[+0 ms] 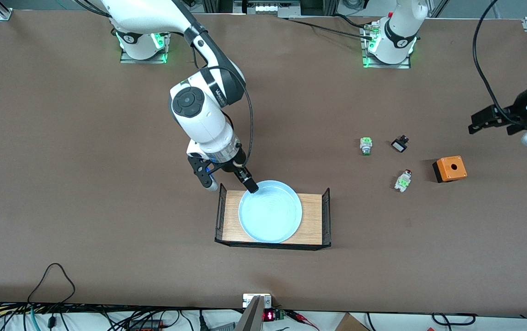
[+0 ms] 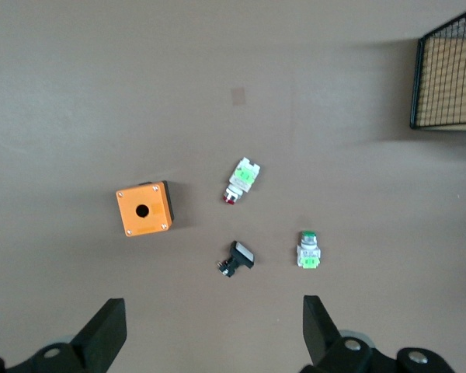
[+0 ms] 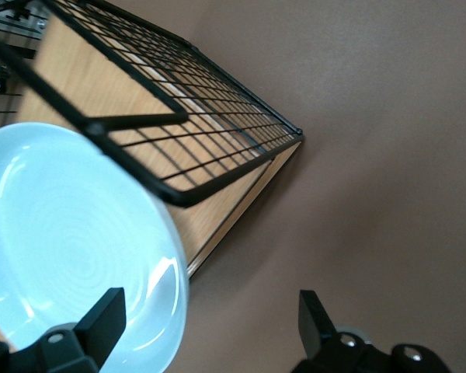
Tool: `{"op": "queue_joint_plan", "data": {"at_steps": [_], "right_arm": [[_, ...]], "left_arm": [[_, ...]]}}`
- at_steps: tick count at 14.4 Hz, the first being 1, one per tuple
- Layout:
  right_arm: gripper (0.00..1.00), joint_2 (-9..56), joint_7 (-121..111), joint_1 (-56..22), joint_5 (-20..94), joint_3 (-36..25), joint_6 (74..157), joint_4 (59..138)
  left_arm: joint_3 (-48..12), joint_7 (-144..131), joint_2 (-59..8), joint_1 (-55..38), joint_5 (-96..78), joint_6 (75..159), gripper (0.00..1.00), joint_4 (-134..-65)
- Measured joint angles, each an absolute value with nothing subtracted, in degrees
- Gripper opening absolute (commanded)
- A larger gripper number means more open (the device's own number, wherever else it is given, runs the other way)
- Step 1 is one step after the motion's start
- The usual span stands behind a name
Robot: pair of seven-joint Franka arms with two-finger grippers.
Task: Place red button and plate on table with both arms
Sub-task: 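Retract the left gripper while the right gripper grasps the plate rim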
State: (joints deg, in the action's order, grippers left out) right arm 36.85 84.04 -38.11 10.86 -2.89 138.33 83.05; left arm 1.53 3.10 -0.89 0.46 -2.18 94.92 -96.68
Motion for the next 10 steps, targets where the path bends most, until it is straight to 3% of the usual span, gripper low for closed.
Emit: {"op": "queue_joint_plan", "data": {"at_steps": [4, 10], "right_arm": [[0.99, 37.64, 84.12, -38.19, 11.32, -2.89, 138.29, 83.04], [0.89, 37.72, 84.13, -37.99, 13.24, -3.15, 138.31, 81.58]], "left_arm": [[1.98, 6.19, 4.13, 0.22, -2.16, 97.52, 1.00, -104.19], [1.42, 6.59, 4.29, -0.22, -0.10, 98.31, 1.00, -104.36]]}}
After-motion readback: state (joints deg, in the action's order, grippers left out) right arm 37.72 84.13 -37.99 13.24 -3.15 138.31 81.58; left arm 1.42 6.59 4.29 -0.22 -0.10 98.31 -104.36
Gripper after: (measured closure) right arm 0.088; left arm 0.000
